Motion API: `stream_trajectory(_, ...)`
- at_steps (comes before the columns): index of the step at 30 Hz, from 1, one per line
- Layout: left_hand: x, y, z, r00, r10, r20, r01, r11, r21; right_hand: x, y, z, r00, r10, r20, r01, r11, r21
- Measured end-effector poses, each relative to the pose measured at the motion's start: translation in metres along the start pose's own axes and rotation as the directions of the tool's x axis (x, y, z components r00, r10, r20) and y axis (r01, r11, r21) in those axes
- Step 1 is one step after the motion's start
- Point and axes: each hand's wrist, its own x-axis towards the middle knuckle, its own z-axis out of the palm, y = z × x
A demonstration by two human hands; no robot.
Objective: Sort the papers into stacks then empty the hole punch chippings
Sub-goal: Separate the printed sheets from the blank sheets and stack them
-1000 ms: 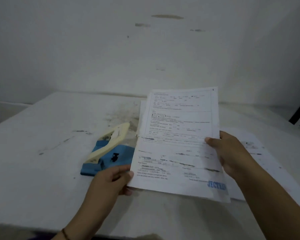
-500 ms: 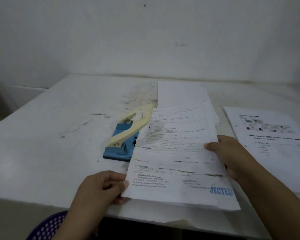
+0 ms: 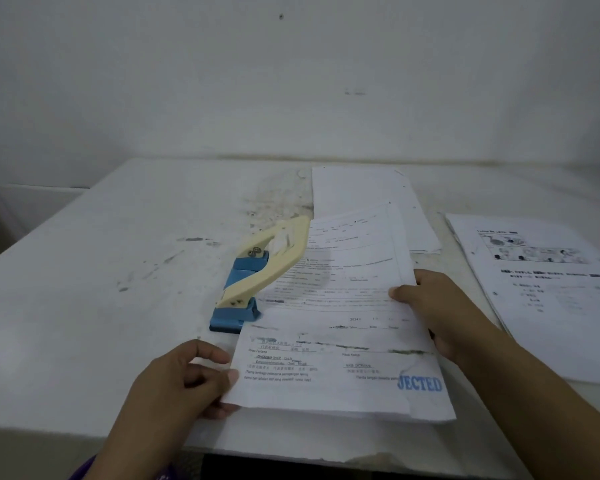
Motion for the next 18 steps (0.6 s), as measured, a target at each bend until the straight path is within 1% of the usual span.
stream_trajectory(3,0.001,0.000,-0.005,1.000,0.014,-0.012,-0.014,1.000,0.012,0.000,-0.002,0.005,1.000,0.005,0.004,-0.005,1.000,0.008)
stream_trajectory(9,0.002,-0.001,-0.008,1.000,-0.027,0.011,0.027,1.000,0.002,-0.001,-0.001,0.009,1.000,0.019,-0.006,-0.019,1.000,-0.022)
stream_trajectory(12,0.004,0.000,-0.010,1.000,-0.016,0.014,0.015,0.996,0.088,-0.002,-0.003,0.009,1.000,0.019,-0.007,-0.020,1.000,-0.022)
stream_trajectory(14,0.007,0.004,-0.016,0.996,0.064,-0.055,-0.052,0.981,0.187,-0.002,-0.004,0.009,1.000,0.021,-0.004,-0.021,1.000,-0.010)
stream_trajectory(15,0.010,0.008,-0.021,0.983,0.147,-0.109,-0.116,0.961,0.251,-0.002,-0.005,0.008,1.000,0.021,-0.002,-0.021,1.000,-0.005)
stream_trajectory(17,0.019,0.025,-0.031,0.921,0.345,-0.180,-0.259,0.889,0.379,-0.003,-0.006,0.008,1.000,0.018,0.002,-0.018,1.000,-0.002)
stream_trajectory(18,0.023,0.037,-0.034,0.885,0.427,-0.185,-0.322,0.849,0.419,-0.004,-0.006,0.008,1.000,0.017,0.003,-0.017,1.000,-0.003)
